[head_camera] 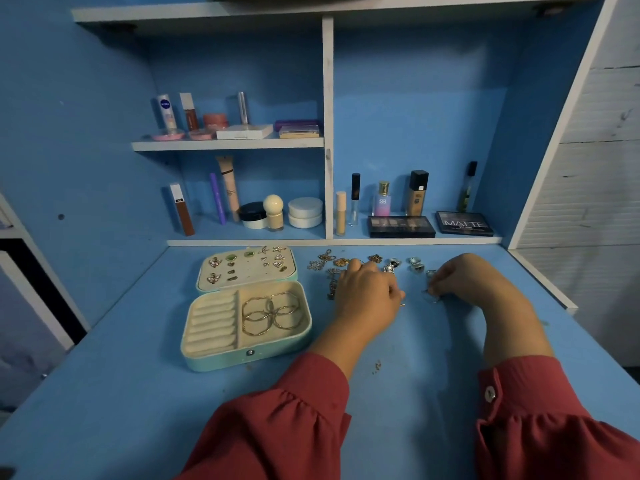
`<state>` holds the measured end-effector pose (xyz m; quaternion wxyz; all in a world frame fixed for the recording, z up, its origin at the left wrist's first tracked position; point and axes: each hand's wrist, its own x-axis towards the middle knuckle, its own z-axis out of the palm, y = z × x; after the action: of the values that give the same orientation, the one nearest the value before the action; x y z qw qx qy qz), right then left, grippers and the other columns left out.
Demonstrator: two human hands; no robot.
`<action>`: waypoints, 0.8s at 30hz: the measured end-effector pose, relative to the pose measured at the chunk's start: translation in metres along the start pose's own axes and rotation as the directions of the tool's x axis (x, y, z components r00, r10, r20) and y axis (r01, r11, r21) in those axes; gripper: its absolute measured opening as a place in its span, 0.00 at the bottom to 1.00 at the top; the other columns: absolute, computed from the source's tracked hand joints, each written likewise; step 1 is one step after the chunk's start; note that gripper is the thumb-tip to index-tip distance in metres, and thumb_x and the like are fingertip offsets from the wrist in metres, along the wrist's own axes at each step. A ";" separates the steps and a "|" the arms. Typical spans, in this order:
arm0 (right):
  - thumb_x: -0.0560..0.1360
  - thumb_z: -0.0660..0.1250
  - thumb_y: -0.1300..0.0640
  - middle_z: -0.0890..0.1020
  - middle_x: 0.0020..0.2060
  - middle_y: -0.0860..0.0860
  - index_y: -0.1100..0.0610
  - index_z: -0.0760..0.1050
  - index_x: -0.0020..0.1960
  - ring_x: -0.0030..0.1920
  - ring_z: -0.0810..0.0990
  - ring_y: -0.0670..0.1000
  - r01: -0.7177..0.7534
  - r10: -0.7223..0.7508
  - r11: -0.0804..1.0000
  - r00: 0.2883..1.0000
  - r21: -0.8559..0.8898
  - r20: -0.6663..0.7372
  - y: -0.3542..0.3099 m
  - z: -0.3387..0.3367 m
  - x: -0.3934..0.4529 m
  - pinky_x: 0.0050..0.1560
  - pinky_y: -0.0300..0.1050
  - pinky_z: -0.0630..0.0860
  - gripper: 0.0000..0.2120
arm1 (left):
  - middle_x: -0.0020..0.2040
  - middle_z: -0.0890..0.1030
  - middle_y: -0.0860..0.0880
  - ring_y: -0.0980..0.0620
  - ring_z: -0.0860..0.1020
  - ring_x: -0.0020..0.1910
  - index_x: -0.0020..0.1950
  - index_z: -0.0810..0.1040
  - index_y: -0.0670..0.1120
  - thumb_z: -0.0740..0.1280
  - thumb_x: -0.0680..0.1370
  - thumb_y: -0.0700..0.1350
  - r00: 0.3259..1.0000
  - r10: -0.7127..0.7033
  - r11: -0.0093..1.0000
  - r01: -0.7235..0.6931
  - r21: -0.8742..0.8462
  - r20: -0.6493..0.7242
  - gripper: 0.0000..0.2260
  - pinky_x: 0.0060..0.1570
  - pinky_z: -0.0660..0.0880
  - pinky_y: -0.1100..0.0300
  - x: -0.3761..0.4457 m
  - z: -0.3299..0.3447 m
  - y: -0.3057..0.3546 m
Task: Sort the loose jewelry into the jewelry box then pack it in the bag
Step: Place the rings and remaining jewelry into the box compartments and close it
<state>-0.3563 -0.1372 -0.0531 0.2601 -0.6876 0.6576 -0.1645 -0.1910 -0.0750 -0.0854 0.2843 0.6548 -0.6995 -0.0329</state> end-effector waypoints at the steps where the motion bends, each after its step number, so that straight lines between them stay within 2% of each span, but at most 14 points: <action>1: 0.67 0.76 0.61 0.79 0.35 0.50 0.53 0.82 0.40 0.41 0.75 0.50 -0.001 0.001 1.000 1.000 0.000 0.000 0.000 0.000 0.000 0.41 0.43 0.68 0.05 | 0.49 0.78 0.49 0.47 0.68 0.56 0.47 0.82 0.49 0.66 0.77 0.50 1.000 -0.012 1.000 0.012 0.009 -0.015 0.08 0.58 0.66 0.56 0.000 -0.001 -0.001; 4: 0.67 0.76 0.60 0.80 0.37 0.50 0.53 0.83 0.40 0.39 0.75 0.48 0.002 -0.003 1.000 1.000 -0.018 -0.004 0.001 0.001 0.003 0.41 0.43 0.69 0.04 | 0.54 0.79 0.47 0.45 0.67 0.62 0.50 0.82 0.47 0.65 0.78 0.51 0.998 -0.062 0.996 0.061 0.059 0.021 0.09 0.63 0.65 0.53 0.000 -0.001 -0.002; 6: 0.67 0.76 0.58 0.81 0.41 0.54 0.56 0.84 0.42 0.42 0.76 0.51 -0.005 0.005 1.000 1.000 -0.027 -0.009 0.002 0.002 0.004 0.42 0.44 0.71 0.04 | 0.56 0.79 0.46 0.44 0.66 0.64 0.51 0.82 0.46 0.65 0.78 0.51 0.995 -0.082 0.994 0.078 0.077 0.053 0.11 0.65 0.63 0.52 -0.001 -0.002 -0.001; 9: 0.69 0.74 0.54 0.82 0.43 0.58 0.59 0.84 0.43 0.44 0.78 0.55 -0.008 0.007 0.998 1.000 -0.054 -0.014 0.005 0.005 0.006 0.42 0.46 0.71 0.08 | 0.54 0.79 0.46 0.44 0.68 0.62 0.51 0.82 0.45 0.64 0.79 0.47 0.996 -0.074 0.993 0.069 0.097 0.046 0.09 0.62 0.66 0.53 -0.002 -0.005 0.003; 12: 0.69 0.73 0.52 0.82 0.43 0.61 0.61 0.83 0.43 0.40 0.76 0.55 0.000 -0.001 0.998 1.000 -0.064 -0.027 0.006 0.006 0.006 0.41 0.46 0.71 0.11 | 0.54 0.79 0.46 0.44 0.68 0.60 0.51 0.82 0.43 0.62 0.78 0.43 0.995 -0.082 0.991 0.075 0.110 0.053 0.09 0.60 0.67 0.53 -0.004 -0.009 0.007; 15: 0.70 0.73 0.52 0.82 0.42 0.60 0.60 0.82 0.41 0.40 0.76 0.54 0.013 -0.014 1.000 0.999 -0.029 -0.043 0.004 0.005 0.007 0.39 0.45 0.70 0.10 | 0.53 0.79 0.44 0.43 0.68 0.60 0.44 0.80 0.42 0.63 0.78 0.44 0.991 -0.102 0.986 0.089 0.143 0.088 0.09 0.57 0.66 0.53 -0.006 -0.014 0.012; 17: 0.71 0.73 0.53 0.81 0.42 0.57 0.57 0.82 0.41 0.42 0.77 0.54 0.023 -0.023 1.000 0.998 -0.001 -0.055 0.003 0.004 0.007 0.40 0.45 0.71 0.07 | 0.52 0.78 0.43 0.43 0.68 0.59 0.38 0.74 0.43 0.64 0.78 0.46 0.985 -0.120 0.978 0.095 0.187 0.124 0.10 0.55 0.66 0.54 -0.008 -0.015 0.016; 19: 0.72 0.72 0.54 0.81 0.43 0.56 0.56 0.82 0.41 0.43 0.77 0.54 0.037 -0.037 0.999 0.998 0.001 -0.059 0.002 0.004 0.006 0.41 0.45 0.71 0.05 | 0.51 0.78 0.44 0.43 0.69 0.58 0.33 0.66 0.44 0.65 0.78 0.48 0.978 -0.136 0.969 0.098 0.228 0.158 0.16 0.52 0.64 0.55 -0.008 -0.015 0.018; 21: 0.73 0.71 0.54 0.82 0.44 0.57 0.56 0.82 0.41 0.44 0.77 0.55 0.052 -0.052 0.999 0.997 -0.006 -0.056 0.001 0.004 0.004 0.43 0.46 0.72 0.06 | 0.46 0.76 0.44 0.43 0.69 0.57 0.31 0.62 0.45 0.65 0.77 0.48 0.977 -0.132 0.967 0.089 0.240 0.170 0.18 0.48 0.62 0.55 -0.010 -0.015 0.018; 24: 0.74 0.70 0.55 0.82 0.45 0.58 0.60 0.82 0.43 0.46 0.78 0.57 0.065 -0.065 0.998 0.996 0.008 -0.059 -0.001 0.004 0.003 0.47 0.50 0.74 0.08 | 0.42 0.71 0.46 0.43 0.69 0.55 0.30 0.62 0.45 0.64 0.76 0.46 0.978 -0.125 0.977 0.092 0.193 0.166 0.18 0.48 0.62 0.55 -0.011 -0.021 0.016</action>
<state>-0.3525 -0.1396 -0.0563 0.2385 -0.7022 0.6415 -0.1961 -0.1958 -0.0558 -0.0647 0.1567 0.7100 -0.6852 -0.0415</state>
